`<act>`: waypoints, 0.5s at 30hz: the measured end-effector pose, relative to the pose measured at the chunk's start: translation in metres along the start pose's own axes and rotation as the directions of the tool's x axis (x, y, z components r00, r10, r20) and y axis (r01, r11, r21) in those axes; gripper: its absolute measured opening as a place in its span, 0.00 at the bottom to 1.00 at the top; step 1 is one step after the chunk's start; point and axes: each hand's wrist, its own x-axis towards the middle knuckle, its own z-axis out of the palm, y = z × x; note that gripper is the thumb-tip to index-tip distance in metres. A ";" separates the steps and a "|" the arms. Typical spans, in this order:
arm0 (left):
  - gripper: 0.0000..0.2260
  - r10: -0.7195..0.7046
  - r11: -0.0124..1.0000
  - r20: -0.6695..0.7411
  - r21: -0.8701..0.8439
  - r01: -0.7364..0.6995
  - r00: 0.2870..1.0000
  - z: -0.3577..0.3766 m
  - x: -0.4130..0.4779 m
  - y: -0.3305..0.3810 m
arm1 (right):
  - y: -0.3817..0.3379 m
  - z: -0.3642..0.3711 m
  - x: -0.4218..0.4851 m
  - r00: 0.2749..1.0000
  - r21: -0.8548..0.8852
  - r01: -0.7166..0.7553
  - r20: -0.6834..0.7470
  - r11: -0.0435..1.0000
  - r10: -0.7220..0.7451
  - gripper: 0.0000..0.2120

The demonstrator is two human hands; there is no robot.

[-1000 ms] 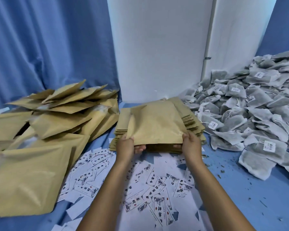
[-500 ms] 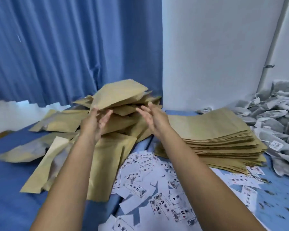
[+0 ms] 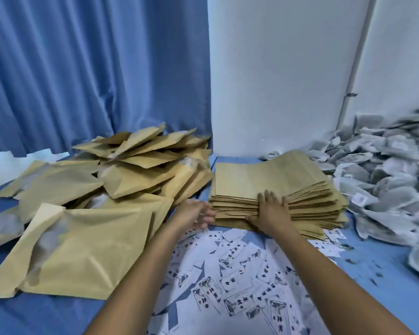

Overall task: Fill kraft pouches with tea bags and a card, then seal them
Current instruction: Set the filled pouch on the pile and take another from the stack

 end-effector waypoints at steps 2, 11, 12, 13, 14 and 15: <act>0.10 0.196 0.977 -0.036 0.094 -0.192 0.980 0.026 0.007 0.002 | 0.014 0.003 -0.007 0.984 -0.066 0.098 -0.144 0.993 -0.107 0.21; 0.25 0.552 -0.126 0.434 0.887 -0.444 0.712 0.108 0.015 -0.030 | 0.028 -0.010 -0.066 0.908 0.332 0.389 -0.297 0.859 -0.296 0.06; 0.22 0.557 -0.179 0.465 0.876 -0.447 0.689 0.108 0.013 -0.031 | 0.036 -0.012 -0.071 0.900 0.311 0.378 -0.346 0.872 -0.267 0.07; 0.20 0.550 -0.224 0.517 0.848 -0.480 0.656 0.105 0.010 -0.032 | 0.049 -0.013 -0.073 0.882 0.294 0.324 -0.439 0.899 -0.174 0.07; 0.20 0.531 -0.244 0.575 0.807 -0.538 0.622 0.100 0.007 -0.032 | 0.064 -0.014 -0.073 0.861 0.319 0.213 -0.509 0.923 -0.022 0.08; 0.21 0.516 -0.258 0.634 0.756 -0.601 0.576 0.096 0.003 -0.033 | 0.079 -0.017 -0.075 0.848 0.385 0.043 -0.501 0.922 0.170 0.13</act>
